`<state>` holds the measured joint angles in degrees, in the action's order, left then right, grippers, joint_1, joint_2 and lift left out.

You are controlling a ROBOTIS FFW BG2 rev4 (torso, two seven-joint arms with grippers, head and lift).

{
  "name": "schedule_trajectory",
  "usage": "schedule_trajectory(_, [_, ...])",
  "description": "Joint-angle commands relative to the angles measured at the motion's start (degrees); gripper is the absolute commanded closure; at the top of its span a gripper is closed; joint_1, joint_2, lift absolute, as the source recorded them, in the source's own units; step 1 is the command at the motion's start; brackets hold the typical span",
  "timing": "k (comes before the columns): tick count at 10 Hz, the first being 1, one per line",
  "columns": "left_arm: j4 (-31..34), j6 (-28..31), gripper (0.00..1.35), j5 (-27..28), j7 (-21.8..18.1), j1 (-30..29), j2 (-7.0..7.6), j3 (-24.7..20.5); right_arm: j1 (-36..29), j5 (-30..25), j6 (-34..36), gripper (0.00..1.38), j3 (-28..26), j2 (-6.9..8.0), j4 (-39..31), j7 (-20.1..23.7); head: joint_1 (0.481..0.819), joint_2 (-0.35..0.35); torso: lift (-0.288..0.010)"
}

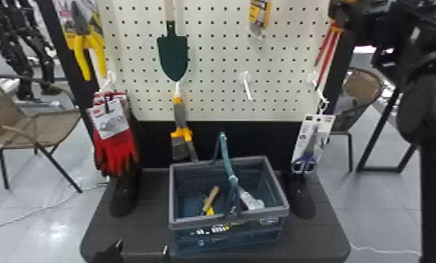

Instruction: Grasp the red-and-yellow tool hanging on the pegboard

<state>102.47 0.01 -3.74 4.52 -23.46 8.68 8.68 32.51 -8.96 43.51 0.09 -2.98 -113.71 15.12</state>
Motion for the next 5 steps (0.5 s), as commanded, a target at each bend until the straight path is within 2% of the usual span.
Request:
schedule_trajectory(1, [0.0,0.1,0.17,0.0,0.0,0.1,0.02,0.0,-0.3,-1.1,0.2,1.04,0.0,-0.18,-0.7,0.0,0.549,0.0,-0.1])
schedule_trajectory(5, [0.0,0.3,0.17,0.0,0.0,0.1,0.2,0.3,-0.6,-2.1,0.2,1.04,0.0,-0.18,-1.4,0.0,0.549,0.0,-0.1])
